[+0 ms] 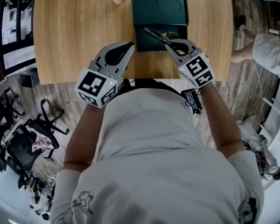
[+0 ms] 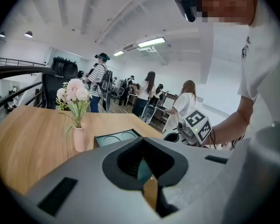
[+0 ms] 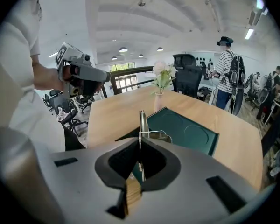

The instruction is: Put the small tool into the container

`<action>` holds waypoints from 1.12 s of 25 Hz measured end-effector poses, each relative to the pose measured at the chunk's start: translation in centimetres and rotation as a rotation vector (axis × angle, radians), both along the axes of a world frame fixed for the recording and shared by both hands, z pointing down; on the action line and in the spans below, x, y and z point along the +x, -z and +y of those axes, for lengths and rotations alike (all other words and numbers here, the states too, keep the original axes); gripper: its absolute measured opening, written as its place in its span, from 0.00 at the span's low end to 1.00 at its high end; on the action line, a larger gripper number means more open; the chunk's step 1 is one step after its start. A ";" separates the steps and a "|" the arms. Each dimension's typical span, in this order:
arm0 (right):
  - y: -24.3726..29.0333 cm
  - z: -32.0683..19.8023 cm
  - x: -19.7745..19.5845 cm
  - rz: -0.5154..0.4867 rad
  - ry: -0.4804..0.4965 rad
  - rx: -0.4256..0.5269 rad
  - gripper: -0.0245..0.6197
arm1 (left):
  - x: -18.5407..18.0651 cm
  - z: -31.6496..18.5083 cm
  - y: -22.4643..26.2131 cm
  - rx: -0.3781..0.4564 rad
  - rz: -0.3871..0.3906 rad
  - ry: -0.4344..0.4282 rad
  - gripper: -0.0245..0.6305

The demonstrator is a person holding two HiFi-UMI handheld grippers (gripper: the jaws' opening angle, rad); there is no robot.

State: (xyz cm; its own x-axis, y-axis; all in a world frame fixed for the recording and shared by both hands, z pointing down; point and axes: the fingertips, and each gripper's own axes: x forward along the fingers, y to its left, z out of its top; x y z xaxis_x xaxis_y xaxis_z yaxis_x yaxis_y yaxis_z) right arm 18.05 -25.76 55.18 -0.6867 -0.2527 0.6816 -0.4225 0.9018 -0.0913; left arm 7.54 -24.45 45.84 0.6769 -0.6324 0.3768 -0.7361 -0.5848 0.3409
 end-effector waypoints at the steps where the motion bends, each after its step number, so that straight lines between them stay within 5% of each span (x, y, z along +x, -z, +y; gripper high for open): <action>1: -0.7 0.0 0.0 0.011 0.008 -0.016 0.05 | 0.1 -0.1 -0.7 -0.009 -0.009 -0.001 0.05; 22: -9.9 -0.7 -2.3 0.166 0.169 -0.215 0.06 | 0.6 -2.0 -6.1 -0.123 -0.023 0.018 0.05; 28: -10.8 -2.1 -1.6 0.186 0.145 -0.199 0.12 | 1.3 -1.8 -6.6 -0.138 -0.022 0.013 0.05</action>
